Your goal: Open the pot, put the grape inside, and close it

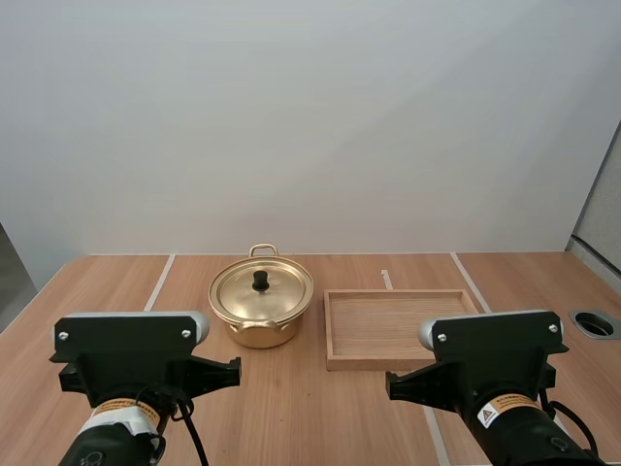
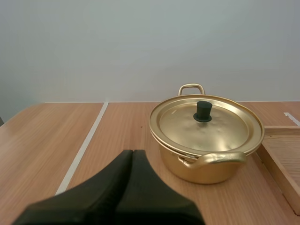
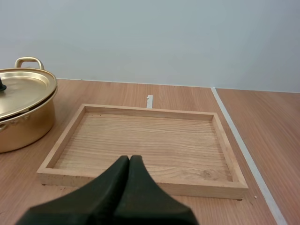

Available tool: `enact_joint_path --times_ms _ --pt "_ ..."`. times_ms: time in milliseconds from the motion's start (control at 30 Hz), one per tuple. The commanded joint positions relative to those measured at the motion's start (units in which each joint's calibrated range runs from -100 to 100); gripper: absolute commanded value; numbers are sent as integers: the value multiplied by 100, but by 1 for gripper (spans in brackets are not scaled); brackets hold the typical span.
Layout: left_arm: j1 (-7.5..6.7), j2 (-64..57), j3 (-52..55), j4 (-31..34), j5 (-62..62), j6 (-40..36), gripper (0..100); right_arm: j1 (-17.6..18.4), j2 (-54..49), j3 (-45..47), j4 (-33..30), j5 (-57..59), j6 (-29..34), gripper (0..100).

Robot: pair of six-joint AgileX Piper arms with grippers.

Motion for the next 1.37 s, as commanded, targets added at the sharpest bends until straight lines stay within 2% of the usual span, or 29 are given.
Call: enact_joint_path --times_ms 0,1333 --pt "17 -42 0 23 -144 10 0 11 -35 4 -36 -19 36 0" --pt "22 -42 0 -122 -139 4 0 11 -35 4 -36 -19 36 0"
